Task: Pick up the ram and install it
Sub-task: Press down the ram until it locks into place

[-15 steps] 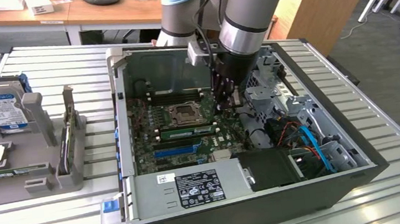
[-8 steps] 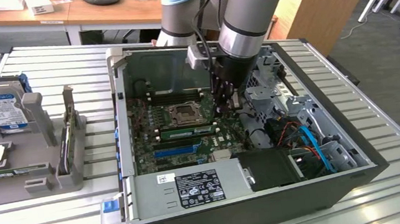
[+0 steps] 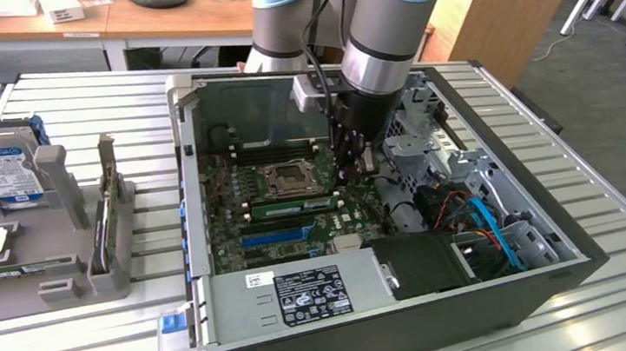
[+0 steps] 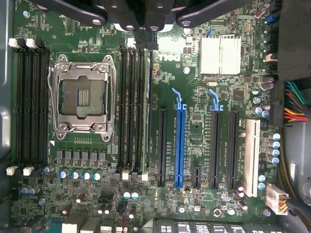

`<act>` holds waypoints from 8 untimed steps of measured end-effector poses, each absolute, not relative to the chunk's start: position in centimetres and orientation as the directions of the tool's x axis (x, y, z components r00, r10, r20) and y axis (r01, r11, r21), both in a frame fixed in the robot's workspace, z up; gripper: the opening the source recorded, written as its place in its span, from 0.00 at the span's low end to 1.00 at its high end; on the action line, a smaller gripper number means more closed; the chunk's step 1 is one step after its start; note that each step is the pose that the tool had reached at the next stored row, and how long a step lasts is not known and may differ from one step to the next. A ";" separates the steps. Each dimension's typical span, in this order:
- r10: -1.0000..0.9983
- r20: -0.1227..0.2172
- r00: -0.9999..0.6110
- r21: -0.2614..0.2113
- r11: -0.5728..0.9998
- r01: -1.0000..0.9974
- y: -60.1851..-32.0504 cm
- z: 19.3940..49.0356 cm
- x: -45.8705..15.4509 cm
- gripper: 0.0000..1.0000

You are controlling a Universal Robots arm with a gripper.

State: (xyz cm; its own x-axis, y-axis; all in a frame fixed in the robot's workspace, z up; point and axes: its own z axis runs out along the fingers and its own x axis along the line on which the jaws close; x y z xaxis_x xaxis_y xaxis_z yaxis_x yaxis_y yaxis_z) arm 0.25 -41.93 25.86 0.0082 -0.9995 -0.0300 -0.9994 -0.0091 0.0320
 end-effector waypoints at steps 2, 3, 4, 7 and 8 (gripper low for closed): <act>-1.000 -0.030 0.008 0.032 -0.009 -0.999 -41.9 25.9 0.2 0.11; -1.000 -0.030 0.008 0.032 -0.009 -0.999 -41.9 25.8 0.3 0.11; -0.999 -0.031 0.008 0.032 -0.009 -0.999 -41.9 25.8 0.3 0.11; -1.000 -0.030 0.008 0.032 -0.009 -0.999 -41.6 25.8 0.3 0.11; -1.000 -0.030 0.008 0.032 -0.009 -0.999 -41.5 25.8 0.3 0.11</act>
